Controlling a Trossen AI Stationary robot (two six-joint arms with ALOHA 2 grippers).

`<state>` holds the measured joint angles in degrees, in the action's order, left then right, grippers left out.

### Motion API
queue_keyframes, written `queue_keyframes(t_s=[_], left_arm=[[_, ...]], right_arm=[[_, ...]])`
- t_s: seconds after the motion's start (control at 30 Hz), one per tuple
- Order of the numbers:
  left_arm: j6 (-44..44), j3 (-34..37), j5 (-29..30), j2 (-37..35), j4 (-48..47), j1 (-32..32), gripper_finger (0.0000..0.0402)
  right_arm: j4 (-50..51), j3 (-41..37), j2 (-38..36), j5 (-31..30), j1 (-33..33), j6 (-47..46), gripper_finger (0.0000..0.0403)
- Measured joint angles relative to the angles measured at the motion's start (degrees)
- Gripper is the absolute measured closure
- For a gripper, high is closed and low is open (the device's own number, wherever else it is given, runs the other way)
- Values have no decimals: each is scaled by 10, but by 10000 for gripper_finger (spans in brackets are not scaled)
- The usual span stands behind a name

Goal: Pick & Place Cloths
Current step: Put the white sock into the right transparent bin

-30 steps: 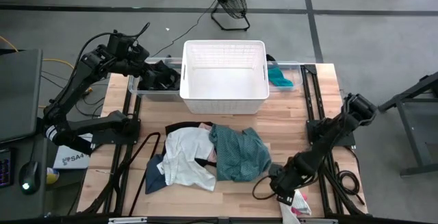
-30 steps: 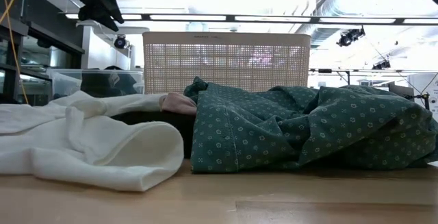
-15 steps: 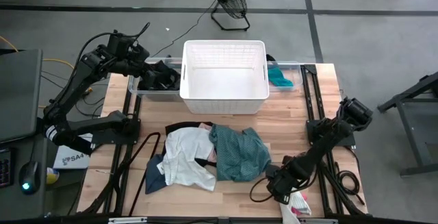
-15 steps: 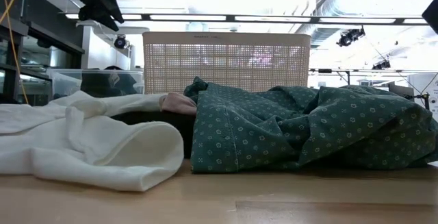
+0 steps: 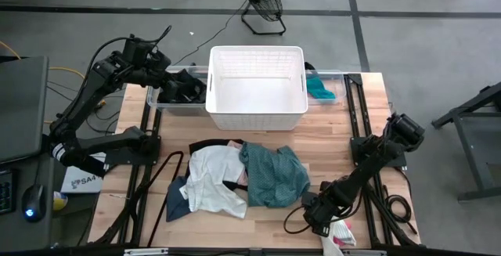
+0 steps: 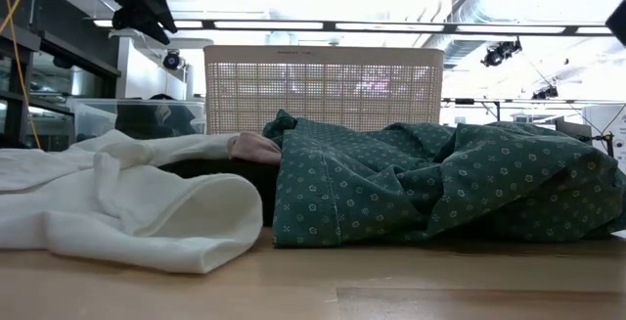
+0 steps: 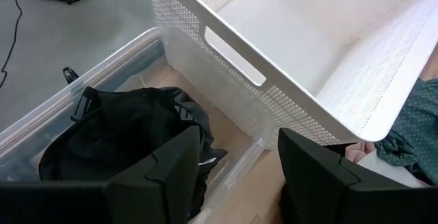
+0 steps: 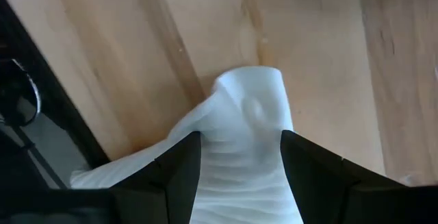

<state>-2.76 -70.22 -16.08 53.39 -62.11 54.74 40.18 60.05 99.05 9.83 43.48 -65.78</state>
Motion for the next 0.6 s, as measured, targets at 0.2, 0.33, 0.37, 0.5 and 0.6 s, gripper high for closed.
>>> queue_keyframes(t_s=[0.2,0.33,0.37,0.5,0.6], left_arm=[[-3,0,0,0,0,0,206],[-4,0,0,0,0,0,206],[-4,0,0,0,0,0,206],[-5,0,0,0,0,0,206],[-4,0,0,0,0,0,206]], right_arm=[[1,0,18,10,0,-3,221],[3,0,18,7,-2,-5,272],[3,0,18,10,-4,-5,291],[3,0,18,22,-15,-6,378],[12,0,18,24,-31,-44,394]])
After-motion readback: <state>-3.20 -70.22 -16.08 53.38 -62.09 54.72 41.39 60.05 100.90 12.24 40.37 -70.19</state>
